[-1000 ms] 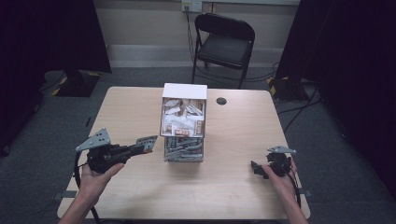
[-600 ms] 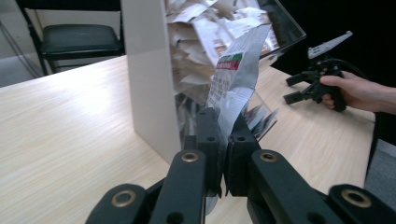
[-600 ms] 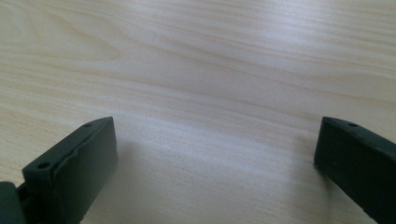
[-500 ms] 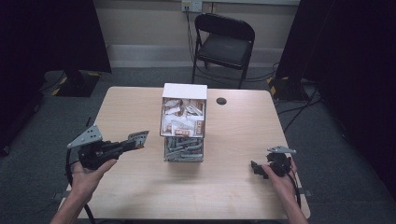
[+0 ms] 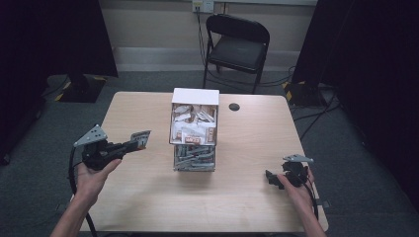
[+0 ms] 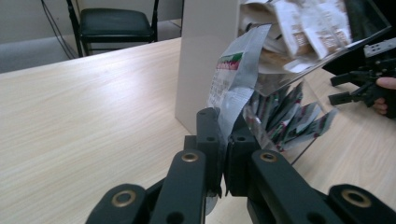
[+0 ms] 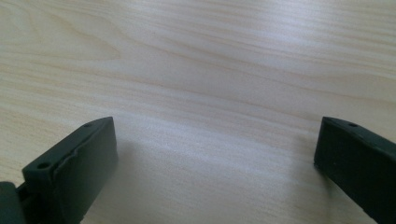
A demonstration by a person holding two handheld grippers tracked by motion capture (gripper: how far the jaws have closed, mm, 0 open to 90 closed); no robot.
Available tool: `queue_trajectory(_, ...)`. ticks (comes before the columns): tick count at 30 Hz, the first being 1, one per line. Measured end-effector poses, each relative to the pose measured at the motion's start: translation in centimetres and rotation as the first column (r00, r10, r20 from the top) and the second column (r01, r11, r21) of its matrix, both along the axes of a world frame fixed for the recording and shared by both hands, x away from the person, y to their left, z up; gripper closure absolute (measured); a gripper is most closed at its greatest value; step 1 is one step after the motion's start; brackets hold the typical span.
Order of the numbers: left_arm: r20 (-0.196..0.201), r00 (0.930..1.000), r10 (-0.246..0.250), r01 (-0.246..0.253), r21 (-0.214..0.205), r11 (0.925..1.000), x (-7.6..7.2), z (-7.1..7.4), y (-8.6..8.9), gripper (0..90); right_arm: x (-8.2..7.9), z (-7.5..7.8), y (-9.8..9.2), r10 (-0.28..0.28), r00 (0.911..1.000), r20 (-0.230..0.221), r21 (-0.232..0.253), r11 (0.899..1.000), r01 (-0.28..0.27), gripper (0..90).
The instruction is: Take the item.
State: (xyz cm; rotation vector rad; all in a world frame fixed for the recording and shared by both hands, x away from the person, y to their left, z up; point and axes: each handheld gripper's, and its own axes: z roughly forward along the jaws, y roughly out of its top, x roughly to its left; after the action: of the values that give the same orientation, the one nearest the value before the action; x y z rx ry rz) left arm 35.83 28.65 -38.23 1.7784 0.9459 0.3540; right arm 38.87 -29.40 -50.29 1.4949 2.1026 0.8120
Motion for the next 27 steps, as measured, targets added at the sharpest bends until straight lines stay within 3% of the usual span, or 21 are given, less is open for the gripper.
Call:
queue_trajectory(11,-0.032,0.999,0.031,-0.03,0.039,0.9988,1.4,-1.1,0.2,87.1,0.0,0.0,0.0,0.0,1.0,0.0,0.0,1.0,0.0,0.0)
queue_trajectory(27,-0.102,0.994,0.039,-0.03,0.086,0.9958,3.1,-4.3,-0.6,87.1,0.0,0.0,0.0,0.0,1.0,0.0,0.0,1.0,0.0,0.0)
